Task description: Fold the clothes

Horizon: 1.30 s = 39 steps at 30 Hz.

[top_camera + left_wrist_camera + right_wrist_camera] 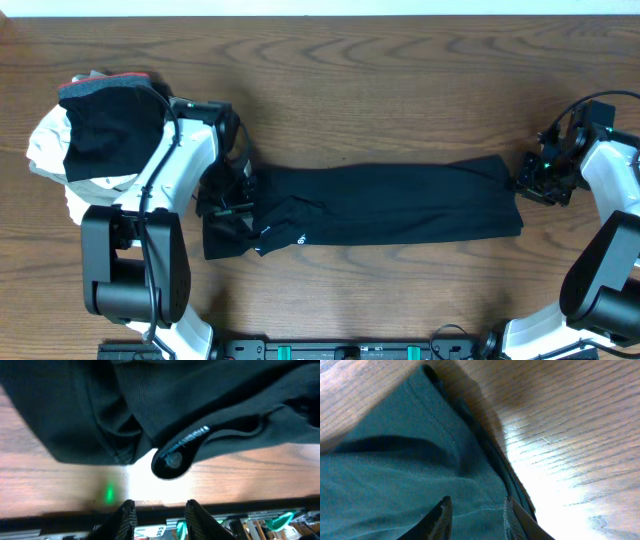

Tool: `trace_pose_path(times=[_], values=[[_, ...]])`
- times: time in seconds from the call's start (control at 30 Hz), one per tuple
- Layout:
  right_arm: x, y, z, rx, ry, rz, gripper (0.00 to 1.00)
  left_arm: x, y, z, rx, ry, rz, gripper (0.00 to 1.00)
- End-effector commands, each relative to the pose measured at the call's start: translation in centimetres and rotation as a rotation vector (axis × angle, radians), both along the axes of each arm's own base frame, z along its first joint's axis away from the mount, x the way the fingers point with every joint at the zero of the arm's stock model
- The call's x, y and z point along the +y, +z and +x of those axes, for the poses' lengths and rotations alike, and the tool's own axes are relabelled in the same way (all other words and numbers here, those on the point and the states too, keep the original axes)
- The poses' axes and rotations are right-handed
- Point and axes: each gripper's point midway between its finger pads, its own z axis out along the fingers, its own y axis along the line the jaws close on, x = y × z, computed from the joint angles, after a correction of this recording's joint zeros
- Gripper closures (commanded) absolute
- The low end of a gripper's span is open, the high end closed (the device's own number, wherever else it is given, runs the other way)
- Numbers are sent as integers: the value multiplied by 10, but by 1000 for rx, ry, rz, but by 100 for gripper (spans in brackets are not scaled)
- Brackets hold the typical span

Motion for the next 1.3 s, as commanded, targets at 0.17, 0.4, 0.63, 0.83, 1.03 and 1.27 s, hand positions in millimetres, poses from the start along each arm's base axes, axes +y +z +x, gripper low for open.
trace_pose_path(times=[0.17,0.4,0.63,0.83,1.03,1.27], values=[[-4,4,3,-17,-1,-9,67,-11,-36,-19,24,31,-65,63],[-4,4,3,-17,-1,-9,67,-14,-47,-8,-39,32,-83,69],[-4,4,3,-17,-1,-10,67,-14,-47,-7,-43,32,-84,94],[-4,4,3,-19,-1,-10,67,-16,-34,8,-102,30,-91,94],[-4,4,4,-23,-1,-12,67,-18,-4,35,-291,21,-109,94],[-5,4,5,-27,-1,-13,67,-6,6,58,-429,26,-36,94]])
